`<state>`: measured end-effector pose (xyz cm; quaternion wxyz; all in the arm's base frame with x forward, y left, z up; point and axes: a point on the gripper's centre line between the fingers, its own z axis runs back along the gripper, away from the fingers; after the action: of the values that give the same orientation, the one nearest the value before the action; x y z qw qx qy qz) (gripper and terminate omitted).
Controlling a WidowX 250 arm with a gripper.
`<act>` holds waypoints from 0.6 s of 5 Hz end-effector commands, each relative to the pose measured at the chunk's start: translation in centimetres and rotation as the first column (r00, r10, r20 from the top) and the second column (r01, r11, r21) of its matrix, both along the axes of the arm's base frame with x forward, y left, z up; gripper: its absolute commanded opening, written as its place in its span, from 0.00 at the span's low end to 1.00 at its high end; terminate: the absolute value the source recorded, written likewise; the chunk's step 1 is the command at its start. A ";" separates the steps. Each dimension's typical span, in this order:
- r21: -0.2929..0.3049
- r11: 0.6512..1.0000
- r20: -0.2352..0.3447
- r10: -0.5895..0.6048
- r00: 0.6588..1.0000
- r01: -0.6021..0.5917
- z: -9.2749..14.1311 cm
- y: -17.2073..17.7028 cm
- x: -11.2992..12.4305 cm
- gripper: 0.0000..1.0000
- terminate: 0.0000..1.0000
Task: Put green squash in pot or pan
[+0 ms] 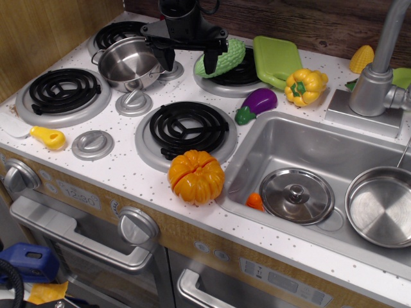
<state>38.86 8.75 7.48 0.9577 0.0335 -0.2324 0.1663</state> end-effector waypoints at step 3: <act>0.219 0.939 -0.005 -0.271 0.962 0.266 1.7 1.0 1.9 1.00 0.00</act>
<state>41.03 10.06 7.78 0.9566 0.1206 -0.2638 -0.0300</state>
